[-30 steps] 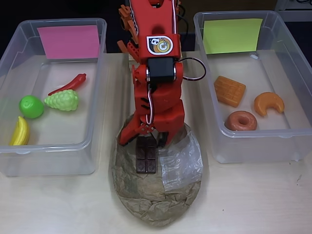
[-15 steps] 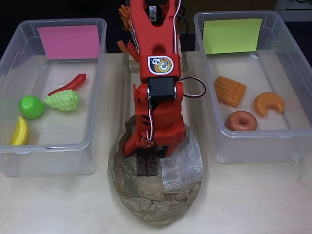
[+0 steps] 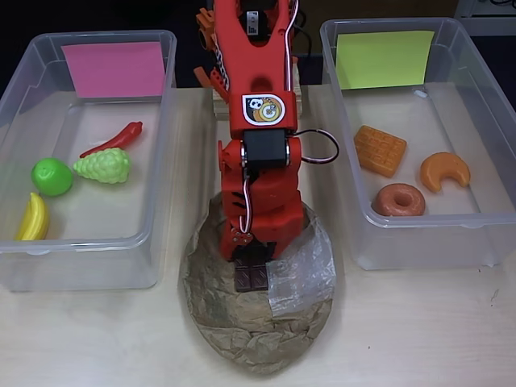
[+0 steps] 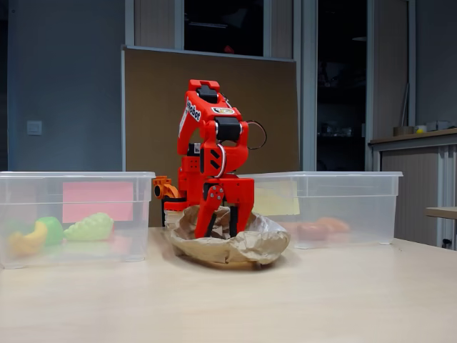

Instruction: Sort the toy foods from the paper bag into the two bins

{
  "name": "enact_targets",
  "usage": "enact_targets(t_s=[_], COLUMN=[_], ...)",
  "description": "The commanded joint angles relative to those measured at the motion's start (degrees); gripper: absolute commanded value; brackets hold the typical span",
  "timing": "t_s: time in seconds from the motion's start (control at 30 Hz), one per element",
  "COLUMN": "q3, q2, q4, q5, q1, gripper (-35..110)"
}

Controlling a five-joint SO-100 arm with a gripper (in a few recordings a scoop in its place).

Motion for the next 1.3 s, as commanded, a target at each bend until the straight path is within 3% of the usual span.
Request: enact_targets(t_s=[0.0,0.2,0.5,0.77,0.97,1.27], q3=[0.7,0.7,-10.2,-9.23,-0.88,8.96], q2=[1.85,6.59,13.01,23.64,35.6,51.5], q4=[1.93,6.68,28.74,34.98,38.85,42.45], q5=[0.88,-0.26,3.52,7.47,16.79,40.08], q1=[-0.79,-0.62,-2.02,-5.54,-11.25,-26.63], gripper=[18,18,18,18,18,17])
